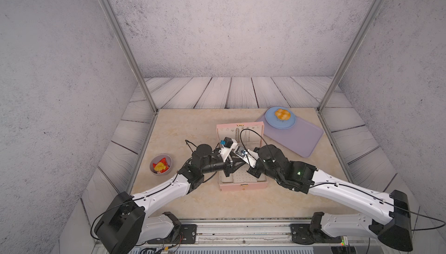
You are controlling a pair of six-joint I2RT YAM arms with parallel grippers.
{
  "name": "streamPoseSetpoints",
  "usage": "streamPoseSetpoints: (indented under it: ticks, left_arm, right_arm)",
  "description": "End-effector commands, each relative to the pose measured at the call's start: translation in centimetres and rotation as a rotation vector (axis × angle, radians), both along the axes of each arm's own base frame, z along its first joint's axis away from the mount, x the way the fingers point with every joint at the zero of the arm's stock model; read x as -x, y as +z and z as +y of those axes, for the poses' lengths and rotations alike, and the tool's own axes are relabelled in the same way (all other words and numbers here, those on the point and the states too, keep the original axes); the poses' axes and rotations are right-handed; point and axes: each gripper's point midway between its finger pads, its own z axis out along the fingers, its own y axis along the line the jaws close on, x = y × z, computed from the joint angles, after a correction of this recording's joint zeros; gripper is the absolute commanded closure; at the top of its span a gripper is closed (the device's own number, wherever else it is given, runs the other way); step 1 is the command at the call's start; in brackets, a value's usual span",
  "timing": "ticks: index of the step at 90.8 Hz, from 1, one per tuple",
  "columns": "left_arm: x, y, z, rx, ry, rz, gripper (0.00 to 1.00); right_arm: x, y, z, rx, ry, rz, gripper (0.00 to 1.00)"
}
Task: Put jewelry chain into jewelry box
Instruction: Hang the necklace on the jewelry box clasp.
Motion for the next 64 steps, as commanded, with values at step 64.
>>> streamPoseSetpoints:
  ticks: [64]
  left_arm:
    - [-9.4, 0.3, 6.5, -0.12, 0.454, 0.043, 1.0]
  right_arm:
    - [-7.4, -2.4, 3.6, -0.067, -0.031, 0.116, 1.0]
